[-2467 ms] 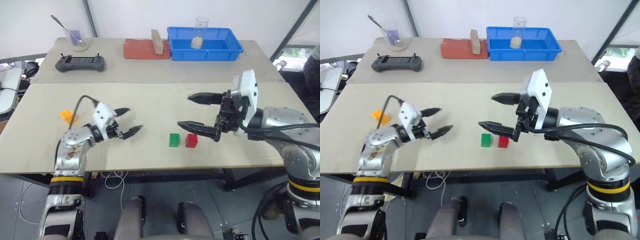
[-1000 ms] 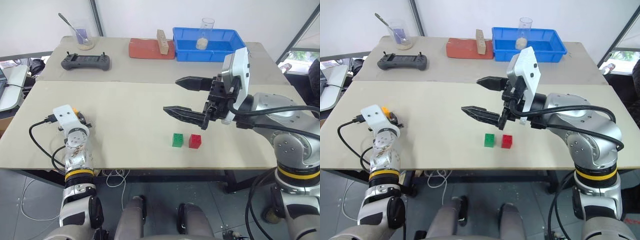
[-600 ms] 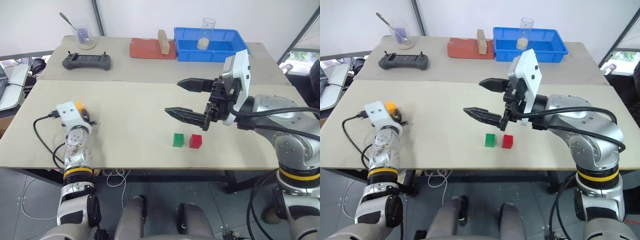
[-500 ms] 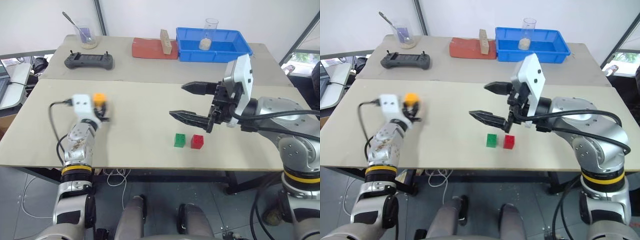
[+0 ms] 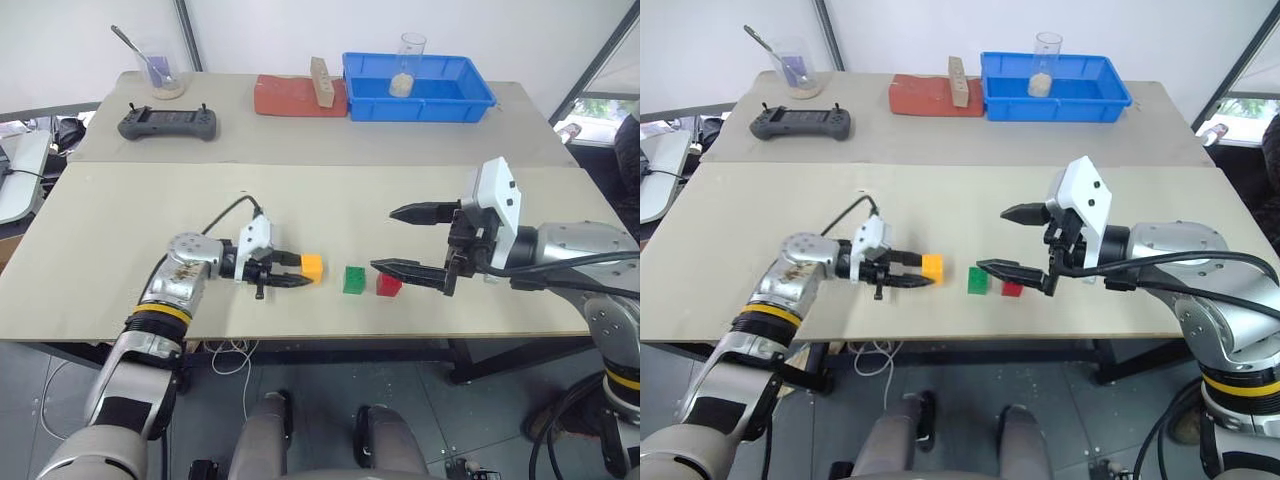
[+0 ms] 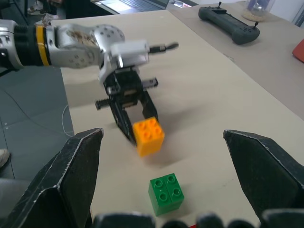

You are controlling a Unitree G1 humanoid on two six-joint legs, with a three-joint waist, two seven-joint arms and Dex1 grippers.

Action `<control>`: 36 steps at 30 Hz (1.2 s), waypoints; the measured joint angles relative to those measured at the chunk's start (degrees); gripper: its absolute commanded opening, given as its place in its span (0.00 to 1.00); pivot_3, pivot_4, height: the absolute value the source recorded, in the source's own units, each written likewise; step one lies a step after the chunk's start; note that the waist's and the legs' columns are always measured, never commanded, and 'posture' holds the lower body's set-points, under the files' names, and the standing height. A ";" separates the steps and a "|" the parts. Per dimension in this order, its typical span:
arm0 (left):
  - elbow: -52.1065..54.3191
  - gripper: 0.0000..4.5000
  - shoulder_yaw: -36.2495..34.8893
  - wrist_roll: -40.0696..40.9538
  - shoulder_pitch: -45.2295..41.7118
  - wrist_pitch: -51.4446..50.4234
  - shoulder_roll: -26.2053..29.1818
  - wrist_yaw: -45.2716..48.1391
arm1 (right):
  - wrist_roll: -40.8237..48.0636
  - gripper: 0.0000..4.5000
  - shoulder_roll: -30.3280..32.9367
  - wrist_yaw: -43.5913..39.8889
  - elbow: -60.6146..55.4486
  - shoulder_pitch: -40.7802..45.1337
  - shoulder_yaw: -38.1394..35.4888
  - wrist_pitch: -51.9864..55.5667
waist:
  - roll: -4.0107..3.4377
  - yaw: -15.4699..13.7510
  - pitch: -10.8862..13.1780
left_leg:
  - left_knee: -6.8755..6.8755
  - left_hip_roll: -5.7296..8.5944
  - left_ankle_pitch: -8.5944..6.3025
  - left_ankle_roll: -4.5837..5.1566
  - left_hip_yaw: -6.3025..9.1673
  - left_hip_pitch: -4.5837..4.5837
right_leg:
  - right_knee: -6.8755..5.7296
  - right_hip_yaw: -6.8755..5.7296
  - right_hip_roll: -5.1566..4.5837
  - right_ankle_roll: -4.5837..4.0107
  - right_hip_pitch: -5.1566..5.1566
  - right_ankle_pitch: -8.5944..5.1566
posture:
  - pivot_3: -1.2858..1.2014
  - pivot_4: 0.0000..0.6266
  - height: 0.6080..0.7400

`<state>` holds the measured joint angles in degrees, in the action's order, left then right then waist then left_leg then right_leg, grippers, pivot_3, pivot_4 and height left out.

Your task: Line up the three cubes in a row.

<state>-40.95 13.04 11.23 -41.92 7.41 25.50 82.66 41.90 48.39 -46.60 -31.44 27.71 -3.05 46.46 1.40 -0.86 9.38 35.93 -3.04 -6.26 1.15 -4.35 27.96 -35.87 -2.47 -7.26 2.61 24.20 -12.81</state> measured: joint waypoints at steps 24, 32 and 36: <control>-21.07 0.53 -2.58 -5.35 -9.28 14.12 -5.40 3.70 | 4.33 1.00 1.64 2.25 -3.25 -1.21 -2.11 3.15 | 0.01 -0.53 0.00 | 0.11 0.01 0.10 0.20 0.09 0.06 | -0.05 -0.04 0.00 0.05 -0.03 0.03 | 0.52 0.24 1.00; -22.51 0.99 -3.18 -6.72 -9.51 13.89 -5.31 3.71 | 3.42 1.00 1.61 2.09 -2.88 -1.21 -2.02 2.84 | 0.01 -0.55 0.00 | 0.14 0.01 0.11 0.22 0.09 0.09 | -0.08 -0.04 0.00 0.06 0.00 0.03 | 0.52 0.24 1.00; -20.64 0.99 -3.94 -6.59 -9.47 12.93 -3.31 4.48 | 3.03 1.00 1.44 1.90 -2.85 -1.87 -1.96 2.48 | 0.02 -0.38 0.01 | 0.14 0.00 0.11 0.22 0.11 0.14 | -0.12 -0.05 0.01 0.06 0.05 0.03 | 0.52 0.24 1.00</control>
<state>-61.59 9.10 4.64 -51.40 20.34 22.19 87.14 44.93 49.84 -44.70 -34.29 25.84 -5.00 48.94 1.42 -1.23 9.39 36.07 -3.04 -6.15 1.37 -4.25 28.10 -36.00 -2.52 -7.25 2.67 24.26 -12.78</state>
